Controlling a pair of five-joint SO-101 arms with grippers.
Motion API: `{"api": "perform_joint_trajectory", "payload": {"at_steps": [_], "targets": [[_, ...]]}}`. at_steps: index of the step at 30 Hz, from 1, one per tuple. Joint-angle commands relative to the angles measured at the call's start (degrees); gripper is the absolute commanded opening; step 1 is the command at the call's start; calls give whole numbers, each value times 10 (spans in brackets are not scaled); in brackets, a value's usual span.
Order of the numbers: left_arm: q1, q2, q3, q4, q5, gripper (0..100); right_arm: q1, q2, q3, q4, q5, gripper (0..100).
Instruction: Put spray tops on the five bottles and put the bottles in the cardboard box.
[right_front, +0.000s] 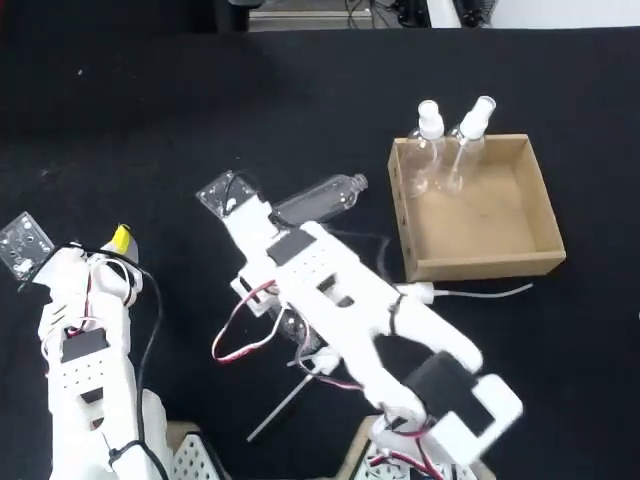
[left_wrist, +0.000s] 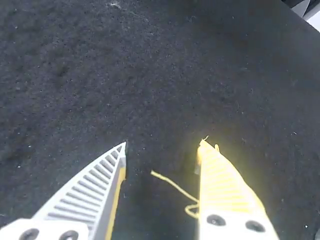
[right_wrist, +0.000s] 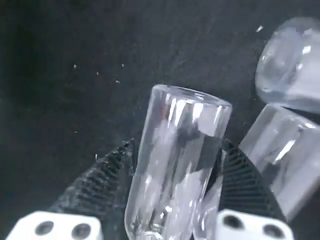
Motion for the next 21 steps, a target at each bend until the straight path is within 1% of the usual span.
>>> {"api": "perform_joint_trajectory", "payload": {"at_steps": [1, 6, 8, 9, 10, 13, 15, 17, 21], "targets": [[-7, -9, -41, -11, 7, 213, 11, 11, -36, -8, -3, 231], [18, -9, -38, -11, 4, 213, 0, 23, -31, -5, 1, 230], [24, -9, -37, -11, 4, 213, -5, 29, -32, 13, 2, 227], [24, -9, -37, -11, 4, 213, -5, 31, -33, 22, 3, 208], [23, -9, -37, -11, 4, 213, -5, 31, -33, 26, 3, 168], [22, -9, -38, -11, 4, 213, 5, 17, -36, 33, 3, 5], [22, -9, -37, -11, 4, 213, 13, -13, -36, 46, 11, 35], [22, -9, -37, -11, 4, 213, 18, -61, -44, 77, 11, 23], [23, -9, -36, -11, 4, 213, 48, -193, -92, 186, 28, 16]]}}
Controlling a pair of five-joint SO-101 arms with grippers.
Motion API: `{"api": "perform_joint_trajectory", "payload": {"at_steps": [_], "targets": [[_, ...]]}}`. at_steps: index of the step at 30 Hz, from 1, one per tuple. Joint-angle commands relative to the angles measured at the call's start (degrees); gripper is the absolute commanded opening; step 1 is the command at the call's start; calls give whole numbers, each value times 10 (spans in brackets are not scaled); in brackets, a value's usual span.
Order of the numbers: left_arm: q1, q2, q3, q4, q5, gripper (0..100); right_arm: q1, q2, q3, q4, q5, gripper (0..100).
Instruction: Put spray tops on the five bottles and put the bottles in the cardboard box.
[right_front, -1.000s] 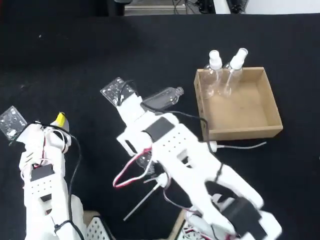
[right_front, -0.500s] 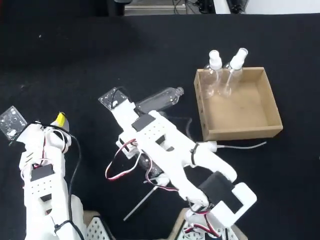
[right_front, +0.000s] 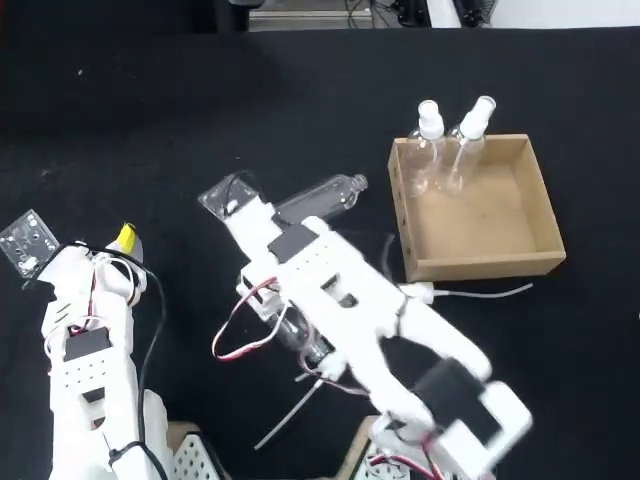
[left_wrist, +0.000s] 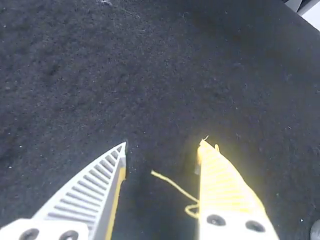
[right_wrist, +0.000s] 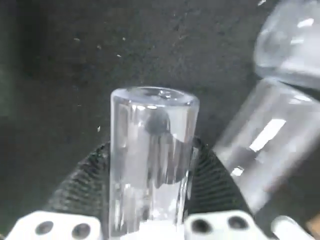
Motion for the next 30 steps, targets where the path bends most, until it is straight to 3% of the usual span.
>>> {"api": "perform_joint_trajectory", "payload": {"at_steps": [1, 5, 11, 15, 18, 23, 27, 30], "targets": [[10, -9, -36, -11, 4, 213, 57, -149, -80, 96, 23, 16], [10, -9, -36, -11, 4, 213, 197, -259, -148, 178, 55, 16], [11, -9, -36, -11, 4, 213, 543, -329, -173, 255, 112, 16], [11, -9, -36, -11, 4, 213, 759, -330, -113, 194, 226, 16], [11, -9, -35, -11, 4, 213, 879, -329, -29, 100, 287, 16], [12, -9, -35, -11, 4, 213, 987, -329, 141, -70, 315, 16], [12, -9, -35, -9, 4, 213, 1015, -329, 244, -161, 310, 19], [12, -8, -35, -8, 4, 213, 1017, -329, 287, -173, 307, 101]]}}
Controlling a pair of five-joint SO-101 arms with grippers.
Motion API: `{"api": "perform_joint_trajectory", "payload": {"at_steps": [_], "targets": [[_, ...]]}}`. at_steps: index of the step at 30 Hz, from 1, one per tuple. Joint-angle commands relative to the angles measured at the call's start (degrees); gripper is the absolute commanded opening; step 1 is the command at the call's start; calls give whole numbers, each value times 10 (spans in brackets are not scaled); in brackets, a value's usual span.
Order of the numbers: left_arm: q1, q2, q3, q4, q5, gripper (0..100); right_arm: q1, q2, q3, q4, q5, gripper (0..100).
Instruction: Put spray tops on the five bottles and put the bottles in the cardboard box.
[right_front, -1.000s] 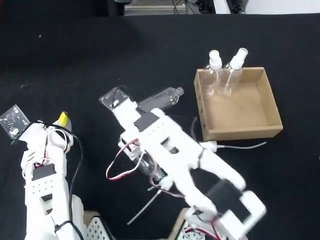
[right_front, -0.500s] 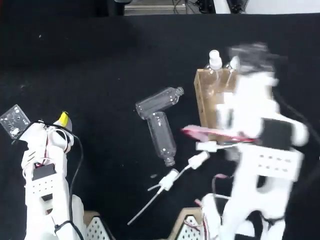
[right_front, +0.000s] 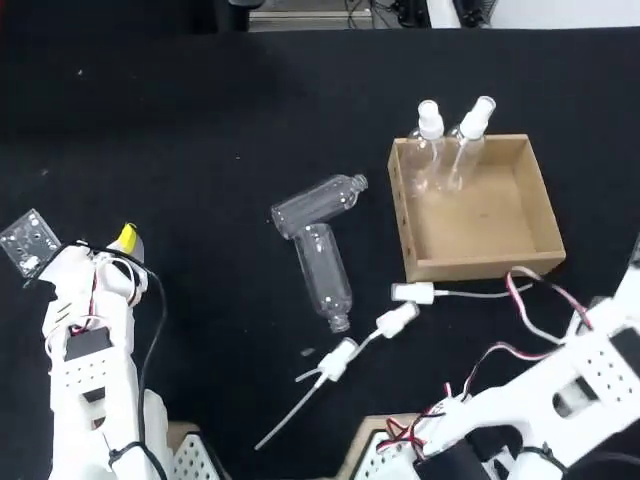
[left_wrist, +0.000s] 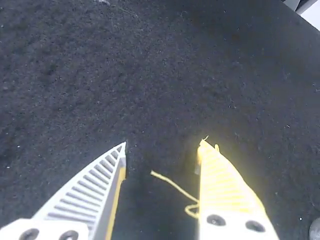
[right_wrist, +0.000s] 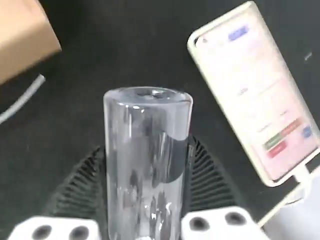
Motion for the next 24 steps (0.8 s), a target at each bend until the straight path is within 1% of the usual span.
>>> {"api": "perform_joint_trajectory", "payload": {"at_steps": [1, 3, 5, 14, 19, 22, 24], "targets": [[9, -8, -35, -8, 4, 213, 12, -18, 31, -29, -10, 133], [9, -8, -35, -8, 4, 213, 11, -18, 42, -29, -26, 184], [9, -8, -35, -8, 4, 213, 3, -19, 42, -29, -38, 198], [9, -8, -35, -8, 4, 213, -55, -18, 42, -28, -47, 201], [9, -8, -35, -8, 4, 213, -83, -18, 41, -28, -99, 202], [9, -8, -35, -8, 4, 213, -83, -18, 43, -27, -125, 202], [9, -8, -35, -8, 4, 213, -81, -18, 46, -25, -128, 209]]}}
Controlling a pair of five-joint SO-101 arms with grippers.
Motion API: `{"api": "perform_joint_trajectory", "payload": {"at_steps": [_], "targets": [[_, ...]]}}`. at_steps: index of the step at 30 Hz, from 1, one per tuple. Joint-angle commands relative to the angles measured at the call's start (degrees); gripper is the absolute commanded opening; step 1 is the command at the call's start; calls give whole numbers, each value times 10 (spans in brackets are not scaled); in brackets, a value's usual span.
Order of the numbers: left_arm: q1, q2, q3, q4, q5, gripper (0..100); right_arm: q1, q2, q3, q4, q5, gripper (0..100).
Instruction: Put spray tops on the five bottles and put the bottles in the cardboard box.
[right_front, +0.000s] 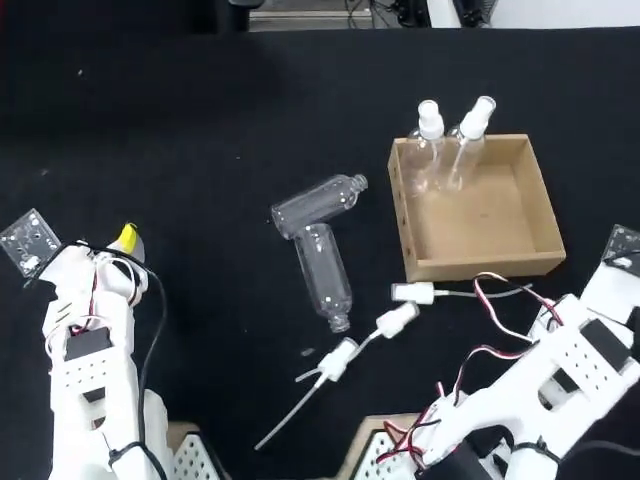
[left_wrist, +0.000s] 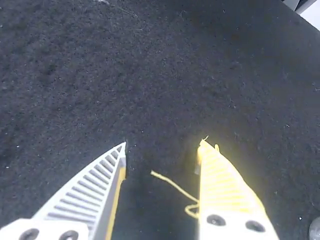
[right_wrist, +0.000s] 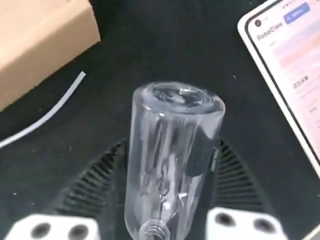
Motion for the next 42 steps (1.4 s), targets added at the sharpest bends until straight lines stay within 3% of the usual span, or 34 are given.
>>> {"api": "perform_joint_trajectory", "payload": {"at_steps": [1, 5, 13, 15, 21, 24, 29, 32, 34, 42], "targets": [[7, -8, -35, -8, 4, 213, -10, -18, 0, -10, -11, 227], [7, -8, -35, -8, 4, 213, -11, -18, 15, -10, -7, 316], [7, -8, -35, -8, 4, 213, -2, -20, -47, 6, 17, 300], [8, -8, -35, -8, 4, 213, 11, -19, -95, 56, 92, 300], [8, -8, -35, -10, 4, 213, 16, -19, -218, 200, 414, 300], [8, -8, -35, -8, 4, 213, 31, -19, -219, 206, 625, 300], [8, -8, -35, -10, 4, 213, 80, -22, -169, 206, 1051, 302], [8, -8, -35, -10, 4, 213, 111, -22, -147, 205, 1222, 304], [8, -8, -35, -10, 4, 213, 118, -21, -142, 205, 1266, 304], [8, -8, -35, -11, 4, 213, 92, -19, -108, 172, 1314, 304]]}}
